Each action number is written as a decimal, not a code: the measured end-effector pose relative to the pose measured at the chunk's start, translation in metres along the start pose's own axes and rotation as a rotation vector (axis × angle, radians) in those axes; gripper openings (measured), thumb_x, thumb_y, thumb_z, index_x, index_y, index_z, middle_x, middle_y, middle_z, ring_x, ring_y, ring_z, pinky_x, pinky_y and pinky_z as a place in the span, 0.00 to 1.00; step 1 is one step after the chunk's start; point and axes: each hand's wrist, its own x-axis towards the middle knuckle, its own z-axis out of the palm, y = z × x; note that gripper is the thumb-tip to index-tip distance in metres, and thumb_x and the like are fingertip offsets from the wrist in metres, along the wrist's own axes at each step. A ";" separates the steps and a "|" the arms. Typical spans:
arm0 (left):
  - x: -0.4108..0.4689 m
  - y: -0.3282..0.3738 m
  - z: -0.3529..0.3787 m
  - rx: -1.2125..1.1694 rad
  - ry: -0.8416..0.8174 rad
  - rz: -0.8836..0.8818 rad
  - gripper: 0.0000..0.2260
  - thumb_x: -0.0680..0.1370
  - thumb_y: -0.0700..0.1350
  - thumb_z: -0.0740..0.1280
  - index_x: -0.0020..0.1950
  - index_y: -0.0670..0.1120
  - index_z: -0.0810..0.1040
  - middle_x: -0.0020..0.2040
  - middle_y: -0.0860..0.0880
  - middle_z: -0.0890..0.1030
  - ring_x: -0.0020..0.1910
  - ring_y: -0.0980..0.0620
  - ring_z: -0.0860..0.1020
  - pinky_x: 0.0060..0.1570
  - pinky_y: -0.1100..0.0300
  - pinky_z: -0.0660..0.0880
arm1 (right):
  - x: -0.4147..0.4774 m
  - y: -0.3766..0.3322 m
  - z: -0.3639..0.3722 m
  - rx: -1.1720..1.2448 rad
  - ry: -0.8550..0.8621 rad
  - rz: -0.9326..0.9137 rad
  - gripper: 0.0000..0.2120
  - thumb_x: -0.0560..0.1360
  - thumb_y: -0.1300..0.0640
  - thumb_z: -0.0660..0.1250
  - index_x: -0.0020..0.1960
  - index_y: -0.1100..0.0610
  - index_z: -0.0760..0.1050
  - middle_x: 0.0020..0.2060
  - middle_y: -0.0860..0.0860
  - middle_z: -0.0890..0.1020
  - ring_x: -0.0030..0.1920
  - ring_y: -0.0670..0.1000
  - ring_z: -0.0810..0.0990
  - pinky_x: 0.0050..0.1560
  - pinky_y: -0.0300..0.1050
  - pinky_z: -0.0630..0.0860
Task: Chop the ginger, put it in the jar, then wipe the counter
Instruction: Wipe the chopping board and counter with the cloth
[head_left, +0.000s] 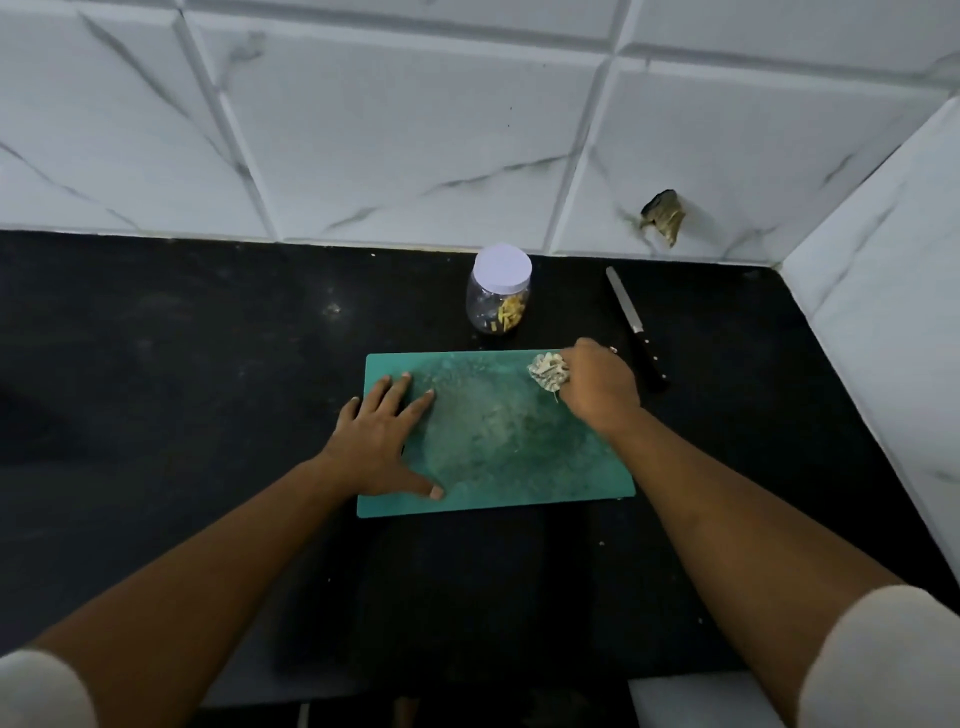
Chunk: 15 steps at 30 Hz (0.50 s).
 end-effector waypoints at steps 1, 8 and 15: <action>0.000 -0.001 0.001 -0.003 0.007 0.004 0.61 0.62 0.80 0.66 0.84 0.57 0.39 0.83 0.48 0.36 0.82 0.43 0.36 0.79 0.35 0.44 | -0.011 -0.001 -0.001 0.007 -0.037 -0.054 0.07 0.76 0.59 0.70 0.54 0.57 0.81 0.51 0.55 0.77 0.52 0.61 0.81 0.49 0.53 0.77; -0.001 -0.003 0.003 -0.007 0.028 0.031 0.61 0.62 0.81 0.65 0.84 0.57 0.40 0.83 0.47 0.36 0.82 0.43 0.37 0.79 0.35 0.45 | -0.049 0.006 -0.039 0.136 -0.414 -0.186 0.12 0.72 0.67 0.68 0.37 0.50 0.77 0.37 0.51 0.81 0.40 0.53 0.81 0.42 0.52 0.78; -0.007 -0.021 -0.011 0.009 -0.054 0.090 0.64 0.62 0.77 0.72 0.84 0.52 0.39 0.83 0.46 0.37 0.82 0.43 0.37 0.79 0.36 0.47 | 0.004 -0.033 -0.033 0.164 0.066 -0.058 0.07 0.72 0.63 0.69 0.48 0.57 0.82 0.43 0.54 0.79 0.48 0.61 0.82 0.45 0.50 0.76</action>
